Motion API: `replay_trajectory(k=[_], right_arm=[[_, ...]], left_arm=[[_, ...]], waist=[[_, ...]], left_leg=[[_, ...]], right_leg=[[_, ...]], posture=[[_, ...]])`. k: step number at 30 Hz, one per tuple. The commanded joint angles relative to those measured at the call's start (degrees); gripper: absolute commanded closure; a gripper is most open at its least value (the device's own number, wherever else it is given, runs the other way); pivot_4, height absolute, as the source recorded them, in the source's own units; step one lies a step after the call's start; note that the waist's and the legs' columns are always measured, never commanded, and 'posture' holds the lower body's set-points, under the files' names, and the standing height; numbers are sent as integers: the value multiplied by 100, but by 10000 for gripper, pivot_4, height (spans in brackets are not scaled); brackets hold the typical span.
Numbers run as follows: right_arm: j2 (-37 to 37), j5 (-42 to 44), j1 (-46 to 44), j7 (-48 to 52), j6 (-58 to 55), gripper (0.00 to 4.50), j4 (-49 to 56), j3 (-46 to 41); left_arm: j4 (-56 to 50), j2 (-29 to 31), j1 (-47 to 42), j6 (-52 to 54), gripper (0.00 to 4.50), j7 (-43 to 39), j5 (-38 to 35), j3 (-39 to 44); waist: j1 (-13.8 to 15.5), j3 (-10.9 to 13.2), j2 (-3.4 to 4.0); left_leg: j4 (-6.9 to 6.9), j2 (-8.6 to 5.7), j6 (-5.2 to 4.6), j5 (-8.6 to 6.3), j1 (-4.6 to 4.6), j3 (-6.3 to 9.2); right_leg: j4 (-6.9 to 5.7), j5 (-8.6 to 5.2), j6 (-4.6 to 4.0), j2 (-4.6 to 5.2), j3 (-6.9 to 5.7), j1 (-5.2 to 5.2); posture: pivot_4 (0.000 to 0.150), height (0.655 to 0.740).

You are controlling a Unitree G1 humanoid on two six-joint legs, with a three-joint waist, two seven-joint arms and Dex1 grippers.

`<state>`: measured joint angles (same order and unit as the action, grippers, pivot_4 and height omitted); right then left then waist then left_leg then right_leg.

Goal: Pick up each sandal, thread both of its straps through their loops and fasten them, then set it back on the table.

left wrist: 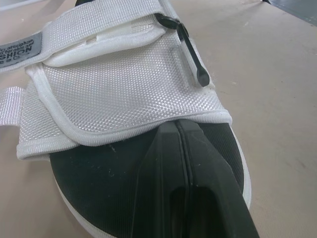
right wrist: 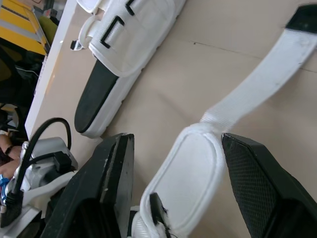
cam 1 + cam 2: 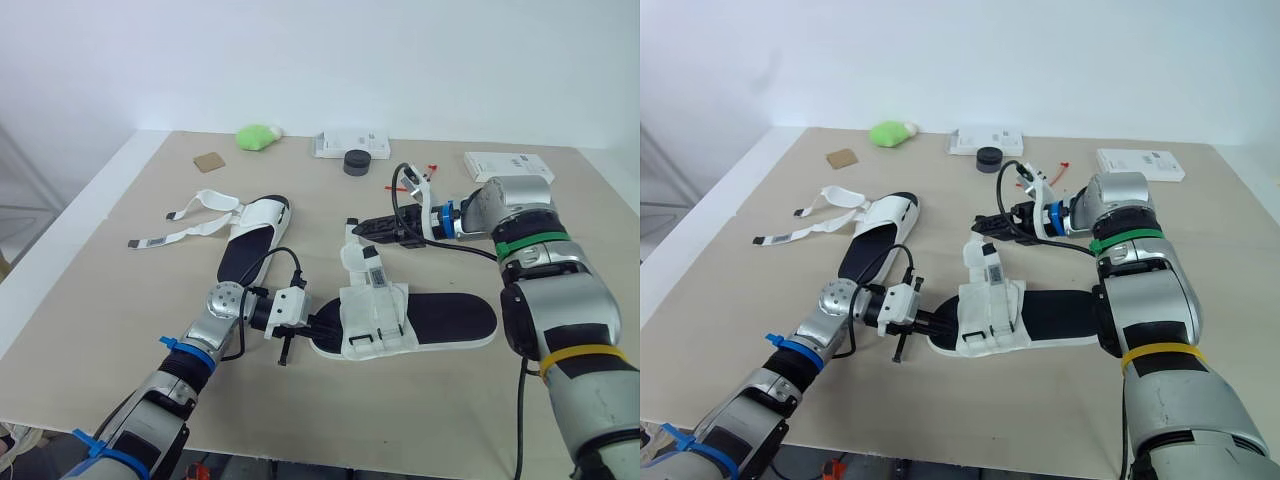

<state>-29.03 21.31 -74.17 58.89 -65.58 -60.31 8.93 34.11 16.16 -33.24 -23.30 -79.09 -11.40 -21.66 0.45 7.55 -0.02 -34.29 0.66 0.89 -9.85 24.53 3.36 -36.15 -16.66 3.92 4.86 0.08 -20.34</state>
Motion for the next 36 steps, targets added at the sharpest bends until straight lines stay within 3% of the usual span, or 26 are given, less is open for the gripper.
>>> replay_trajectory(k=[1, 28, 31, 36], right_arm=[[67, -153, -20, 154, 38, 14249, 58, -88], [722, -522, -258, 353, 762, 14249, -314, -832], [723, -573, -149, 526, 767, 20819, -185, -737], [649, -504, -55, 844, 619, 44682, 180, -696]], left_arm=[[816, 200, 496, 398, 45000, 42, 870, -532], [626, 274, 588, 484, 45000, 79, 836, -539], [634, 264, 581, 478, 45000, 92, 842, -543], [676, 240, 559, 465, 45000, 108, 852, -547]], waist=[[0, 0, 0], [-11, 5, 10], [-11, 5, 11], [-11, 5, 11]], left_leg=[[0, 0, 0, 0, 0, 0], [0, 12, 34, 21, -7, 7], [0, 12, 35, 21, -7, 6], [0, 12, 36, 22, -7, 6]], right_leg=[[0, 1, -2, 0, 1, 0], [-7, 14, -5, -24, 8, 3], [-7, 15, -7, -24, 11, 2], [-8, 15, -7, -25, 12, 3]], posture=[[1500, 7400], [1500, 7400], [1500, 7400], [1500, 7400]])
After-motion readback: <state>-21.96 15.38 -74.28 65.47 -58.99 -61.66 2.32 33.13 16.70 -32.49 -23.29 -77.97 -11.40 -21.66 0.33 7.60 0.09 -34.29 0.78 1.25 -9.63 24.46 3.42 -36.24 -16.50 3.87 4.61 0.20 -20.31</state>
